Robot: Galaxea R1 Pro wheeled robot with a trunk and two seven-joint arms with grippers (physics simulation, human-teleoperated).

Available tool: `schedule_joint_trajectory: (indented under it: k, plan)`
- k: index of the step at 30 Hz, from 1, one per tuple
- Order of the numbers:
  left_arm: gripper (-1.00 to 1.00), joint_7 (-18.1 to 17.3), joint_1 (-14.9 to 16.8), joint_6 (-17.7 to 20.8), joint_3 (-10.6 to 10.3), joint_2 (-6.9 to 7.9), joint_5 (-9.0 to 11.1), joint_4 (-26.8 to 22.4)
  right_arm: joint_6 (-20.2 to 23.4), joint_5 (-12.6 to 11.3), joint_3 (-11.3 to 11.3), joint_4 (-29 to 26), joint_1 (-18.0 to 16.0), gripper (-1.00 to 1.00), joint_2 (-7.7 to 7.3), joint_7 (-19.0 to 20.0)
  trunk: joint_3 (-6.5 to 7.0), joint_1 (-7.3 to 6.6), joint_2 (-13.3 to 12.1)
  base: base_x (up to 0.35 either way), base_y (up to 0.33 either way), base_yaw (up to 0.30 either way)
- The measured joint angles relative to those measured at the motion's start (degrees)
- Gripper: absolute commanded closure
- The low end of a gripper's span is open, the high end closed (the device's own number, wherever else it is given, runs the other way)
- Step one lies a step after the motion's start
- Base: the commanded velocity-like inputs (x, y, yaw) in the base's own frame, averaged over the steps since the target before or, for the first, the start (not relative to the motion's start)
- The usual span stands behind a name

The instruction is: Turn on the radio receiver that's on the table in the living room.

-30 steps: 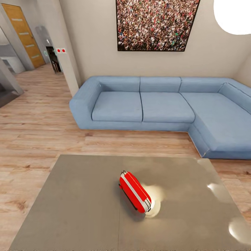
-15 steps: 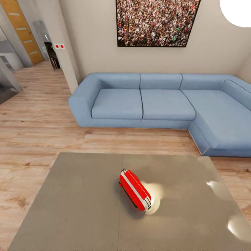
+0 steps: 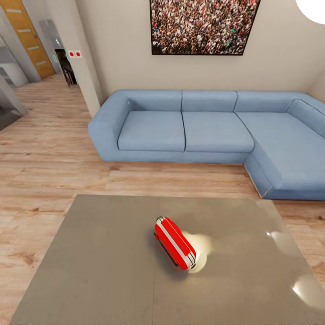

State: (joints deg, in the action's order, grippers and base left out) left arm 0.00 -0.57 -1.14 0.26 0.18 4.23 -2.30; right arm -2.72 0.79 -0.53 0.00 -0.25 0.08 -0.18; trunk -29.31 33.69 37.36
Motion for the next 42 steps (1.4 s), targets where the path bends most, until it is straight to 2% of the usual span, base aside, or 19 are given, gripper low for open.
schedule_joint_trajectory:
  k: [42]
  plan:
    - [-1.00,0.07,-0.01,0.00,0.00,0.00,0.00,0.01,0.00,0.00,0.00,0.00,0.01,-1.00,-0.08,-0.05,-3.90,0.00,0.00,0.000,0.000,0.000]
